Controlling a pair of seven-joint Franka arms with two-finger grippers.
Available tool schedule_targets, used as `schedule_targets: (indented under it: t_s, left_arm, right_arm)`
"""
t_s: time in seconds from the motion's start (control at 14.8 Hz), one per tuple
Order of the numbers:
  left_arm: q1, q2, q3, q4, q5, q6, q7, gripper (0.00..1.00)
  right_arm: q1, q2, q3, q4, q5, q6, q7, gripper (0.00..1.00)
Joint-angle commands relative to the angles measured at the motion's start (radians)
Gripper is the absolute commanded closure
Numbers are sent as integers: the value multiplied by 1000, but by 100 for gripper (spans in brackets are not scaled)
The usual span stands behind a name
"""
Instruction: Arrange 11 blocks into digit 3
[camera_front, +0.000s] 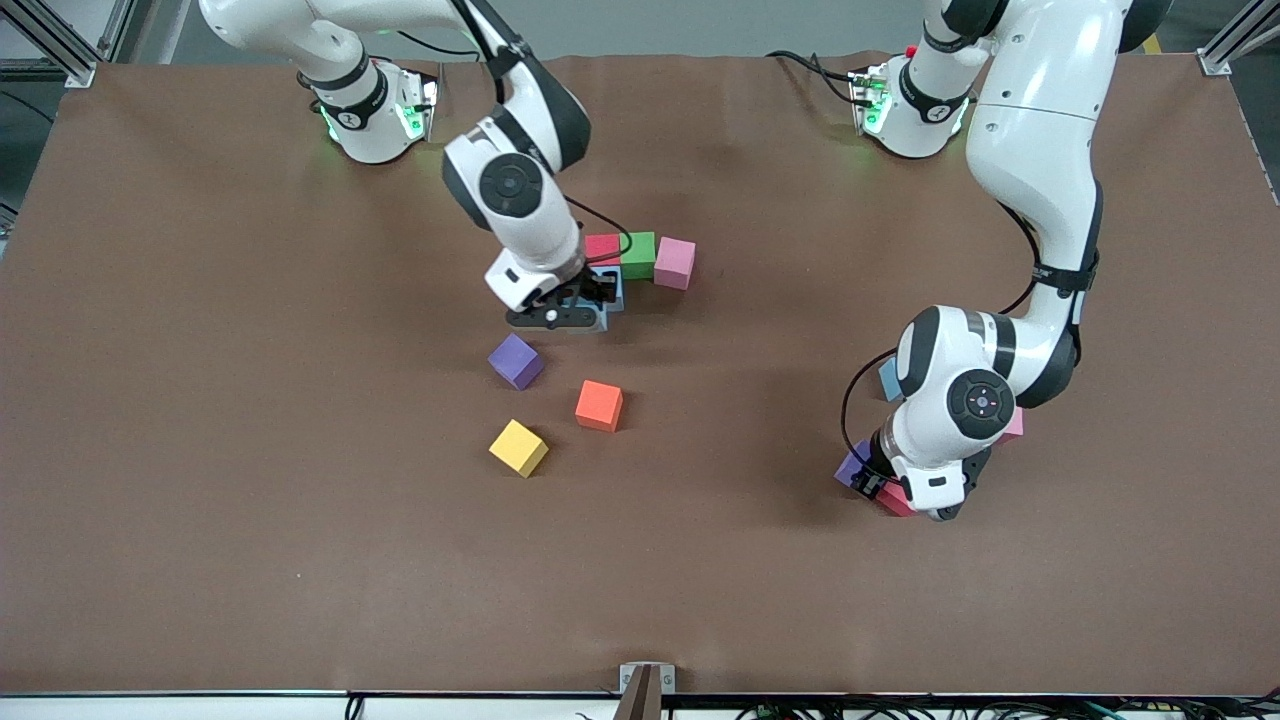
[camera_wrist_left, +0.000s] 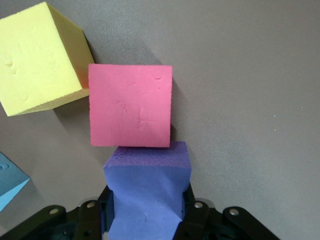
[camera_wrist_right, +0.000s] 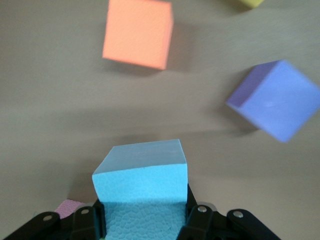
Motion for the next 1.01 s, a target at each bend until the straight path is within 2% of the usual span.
schedule_targets:
  t_s: [0.0, 0.47, 0.95]
  left_arm:
    - [-6, -4, 4, -1, 13, -12, -15, 58]
    - [-19, -4, 4, -1, 12, -12, -18, 58]
    - [-62, -21, 2, -6, 13, -34, -135, 58]
  right_arm:
    - [8, 70, -7, 61, -41, 6, 9, 97]
    - [12, 122, -9, 69, -64, 57, 18, 97]
    - [40, 147, -10, 57, -64, 74, 43, 97]
